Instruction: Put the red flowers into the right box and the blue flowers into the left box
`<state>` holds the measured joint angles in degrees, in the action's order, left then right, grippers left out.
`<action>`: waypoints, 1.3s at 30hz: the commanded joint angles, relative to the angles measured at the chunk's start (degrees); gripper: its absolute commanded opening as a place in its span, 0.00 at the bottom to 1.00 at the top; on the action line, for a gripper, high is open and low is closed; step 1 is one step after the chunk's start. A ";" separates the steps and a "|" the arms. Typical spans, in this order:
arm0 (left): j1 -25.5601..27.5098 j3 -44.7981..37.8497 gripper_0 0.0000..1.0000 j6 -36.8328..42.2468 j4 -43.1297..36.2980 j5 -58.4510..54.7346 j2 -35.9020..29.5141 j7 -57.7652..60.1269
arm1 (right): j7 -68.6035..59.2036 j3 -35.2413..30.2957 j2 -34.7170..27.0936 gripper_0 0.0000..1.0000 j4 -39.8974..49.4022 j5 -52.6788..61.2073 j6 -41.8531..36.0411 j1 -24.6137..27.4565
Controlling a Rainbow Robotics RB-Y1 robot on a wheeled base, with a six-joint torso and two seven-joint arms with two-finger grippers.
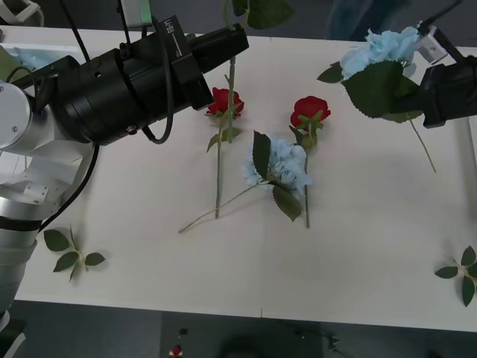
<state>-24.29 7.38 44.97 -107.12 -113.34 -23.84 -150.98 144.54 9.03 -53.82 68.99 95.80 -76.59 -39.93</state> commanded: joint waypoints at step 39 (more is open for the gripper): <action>0.29 6.33 0.00 -2.16 6.39 -5.84 6.53 -4.02 | 10.46 0.20 5.74 1.00 19.43 28.39 1.35 12.16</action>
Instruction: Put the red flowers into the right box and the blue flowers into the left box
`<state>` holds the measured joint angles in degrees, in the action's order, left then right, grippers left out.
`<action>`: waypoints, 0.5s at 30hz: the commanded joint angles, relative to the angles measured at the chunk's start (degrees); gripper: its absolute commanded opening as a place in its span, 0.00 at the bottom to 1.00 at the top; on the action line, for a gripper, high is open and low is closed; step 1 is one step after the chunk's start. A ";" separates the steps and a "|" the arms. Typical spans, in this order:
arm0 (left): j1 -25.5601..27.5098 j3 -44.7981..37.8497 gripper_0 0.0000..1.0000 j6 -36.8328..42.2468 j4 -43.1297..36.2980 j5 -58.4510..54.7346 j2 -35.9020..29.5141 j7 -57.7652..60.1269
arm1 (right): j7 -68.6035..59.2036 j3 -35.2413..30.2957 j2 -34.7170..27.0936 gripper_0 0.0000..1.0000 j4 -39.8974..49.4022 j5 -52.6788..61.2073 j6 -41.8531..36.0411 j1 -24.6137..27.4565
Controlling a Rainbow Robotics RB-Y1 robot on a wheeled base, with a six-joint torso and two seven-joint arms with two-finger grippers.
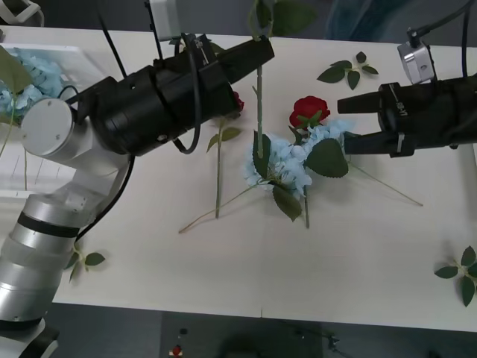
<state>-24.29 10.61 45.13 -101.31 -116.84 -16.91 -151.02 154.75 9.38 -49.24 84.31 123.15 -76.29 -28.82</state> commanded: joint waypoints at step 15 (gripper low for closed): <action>0.64 7.93 0.00 -8.04 2.61 -4.80 5.31 -3.98 | 0.25 1.44 9.95 1.00 5.95 0.25 6.06 2.80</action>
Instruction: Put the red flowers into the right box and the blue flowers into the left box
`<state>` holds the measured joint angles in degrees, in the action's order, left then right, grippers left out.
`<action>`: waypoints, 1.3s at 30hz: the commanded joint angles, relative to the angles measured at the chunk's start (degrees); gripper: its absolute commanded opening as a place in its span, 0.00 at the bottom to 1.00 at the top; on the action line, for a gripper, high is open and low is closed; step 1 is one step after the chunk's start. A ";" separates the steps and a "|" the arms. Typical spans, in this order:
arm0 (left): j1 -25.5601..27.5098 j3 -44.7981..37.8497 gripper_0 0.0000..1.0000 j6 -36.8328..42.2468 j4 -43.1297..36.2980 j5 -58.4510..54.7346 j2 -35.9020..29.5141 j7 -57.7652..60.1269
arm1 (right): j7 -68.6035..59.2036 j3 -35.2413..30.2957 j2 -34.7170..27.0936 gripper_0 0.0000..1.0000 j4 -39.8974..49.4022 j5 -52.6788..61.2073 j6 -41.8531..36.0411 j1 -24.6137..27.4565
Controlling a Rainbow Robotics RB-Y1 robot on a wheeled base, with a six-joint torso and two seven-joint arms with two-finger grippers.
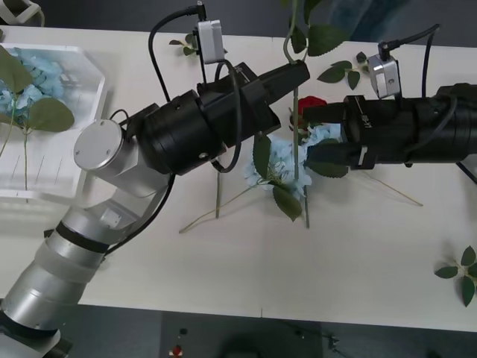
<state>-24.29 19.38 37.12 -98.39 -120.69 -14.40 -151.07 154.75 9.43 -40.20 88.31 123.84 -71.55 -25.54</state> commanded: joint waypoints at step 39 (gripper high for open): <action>2.67 -2.85 0.70 -1.26 0.04 -2.45 -3.97 -3.93 | 0.25 4.37 2.67 0.00 1.95 2.63 7.39 -0.57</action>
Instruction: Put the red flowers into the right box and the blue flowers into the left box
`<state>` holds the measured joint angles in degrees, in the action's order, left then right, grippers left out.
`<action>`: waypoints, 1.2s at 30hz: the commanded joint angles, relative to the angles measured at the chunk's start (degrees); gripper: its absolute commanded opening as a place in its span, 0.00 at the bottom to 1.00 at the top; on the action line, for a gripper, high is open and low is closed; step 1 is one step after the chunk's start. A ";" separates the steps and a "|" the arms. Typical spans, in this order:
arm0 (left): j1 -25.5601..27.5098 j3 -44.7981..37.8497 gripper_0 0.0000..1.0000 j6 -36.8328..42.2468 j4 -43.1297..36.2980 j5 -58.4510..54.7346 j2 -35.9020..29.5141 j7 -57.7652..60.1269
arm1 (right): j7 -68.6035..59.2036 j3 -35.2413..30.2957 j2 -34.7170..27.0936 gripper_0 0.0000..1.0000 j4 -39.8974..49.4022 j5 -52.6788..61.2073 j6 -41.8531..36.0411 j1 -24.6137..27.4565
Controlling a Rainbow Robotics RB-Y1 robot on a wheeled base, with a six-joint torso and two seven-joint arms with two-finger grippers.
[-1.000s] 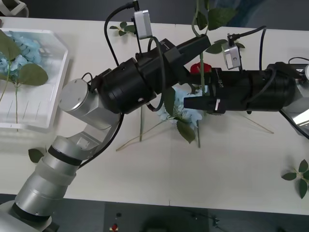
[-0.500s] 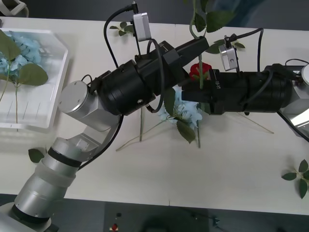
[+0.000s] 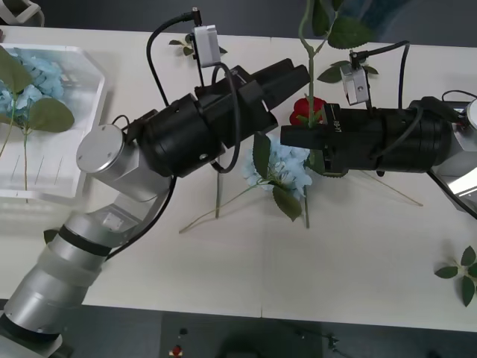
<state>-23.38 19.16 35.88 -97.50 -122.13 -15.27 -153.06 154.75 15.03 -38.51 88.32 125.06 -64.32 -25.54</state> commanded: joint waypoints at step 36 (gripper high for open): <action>-12.04 -0.09 0.70 4.73 25.87 38.72 -13.38 25.97 | -46.91 -2.82 -37.78 0.00 -29.44 -26.27 8.69 -1.27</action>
<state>-32.69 19.53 39.00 -71.77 -85.84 -29.21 -133.76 110.76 12.59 -73.56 60.73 101.58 -55.76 -25.60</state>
